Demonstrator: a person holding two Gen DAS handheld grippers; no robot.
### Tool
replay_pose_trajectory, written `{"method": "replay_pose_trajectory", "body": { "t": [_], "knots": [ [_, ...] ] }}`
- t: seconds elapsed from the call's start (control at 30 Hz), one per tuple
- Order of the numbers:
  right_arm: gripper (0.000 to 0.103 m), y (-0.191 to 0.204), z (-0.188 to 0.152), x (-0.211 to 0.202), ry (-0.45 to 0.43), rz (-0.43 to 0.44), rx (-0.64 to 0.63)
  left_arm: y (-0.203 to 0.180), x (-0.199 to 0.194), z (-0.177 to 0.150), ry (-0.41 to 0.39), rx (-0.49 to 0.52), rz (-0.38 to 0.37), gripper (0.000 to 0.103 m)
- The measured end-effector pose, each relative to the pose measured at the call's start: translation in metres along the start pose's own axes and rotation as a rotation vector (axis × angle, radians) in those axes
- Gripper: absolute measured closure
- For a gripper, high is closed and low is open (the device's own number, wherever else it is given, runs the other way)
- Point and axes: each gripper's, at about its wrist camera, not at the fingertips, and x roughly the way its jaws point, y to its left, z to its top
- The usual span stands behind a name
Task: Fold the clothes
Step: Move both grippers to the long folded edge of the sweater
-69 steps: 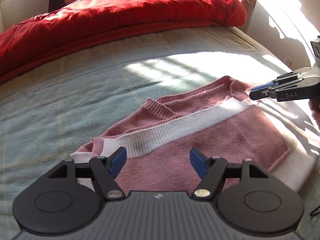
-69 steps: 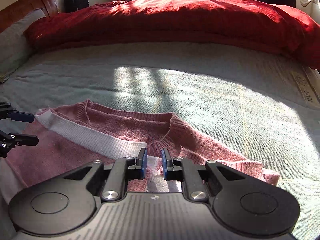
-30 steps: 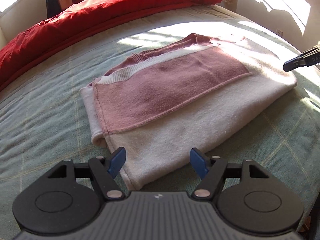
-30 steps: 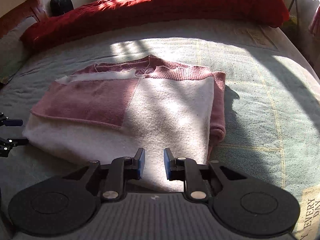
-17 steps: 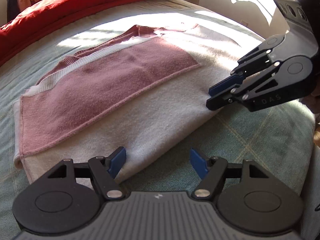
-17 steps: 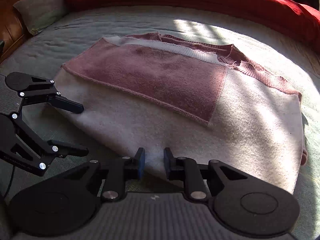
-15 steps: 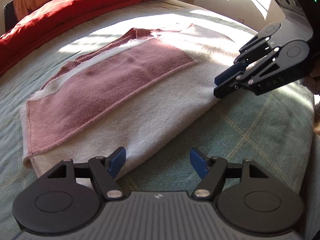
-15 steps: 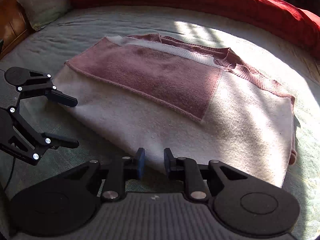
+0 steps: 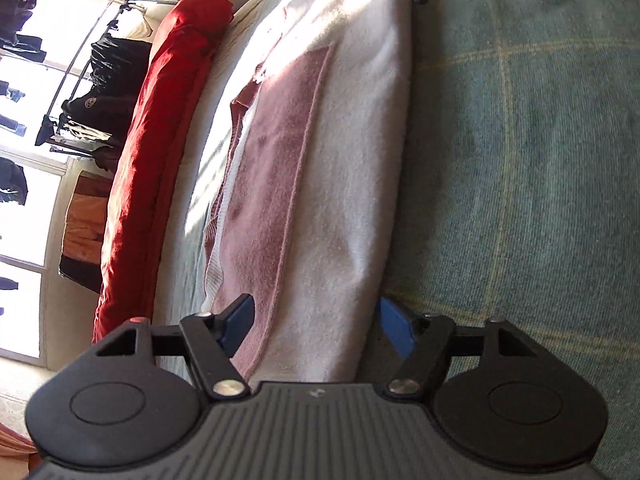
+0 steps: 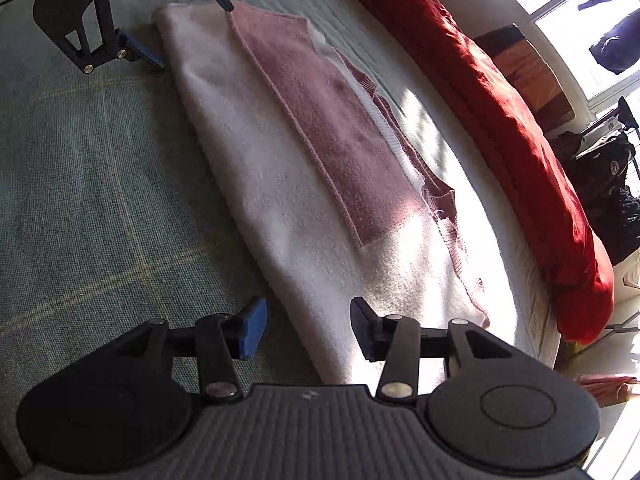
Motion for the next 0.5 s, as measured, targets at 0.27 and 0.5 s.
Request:
{"method": "replay_pose_trajectory", "body": {
  "t": [0.27,0.5],
  "knots": [
    [0.044,0.024,0.025,0.019,-0.084,-0.023,-0.080,-0.012,0.020,0.015,-0.038,0.111,0.057,0.033],
    [0.035,0.024,0.027,0.037,-0.103,-0.088,-0.103,-0.012,0.035,0.021,-0.069,0.147,0.090,0.031]
  ]
}}
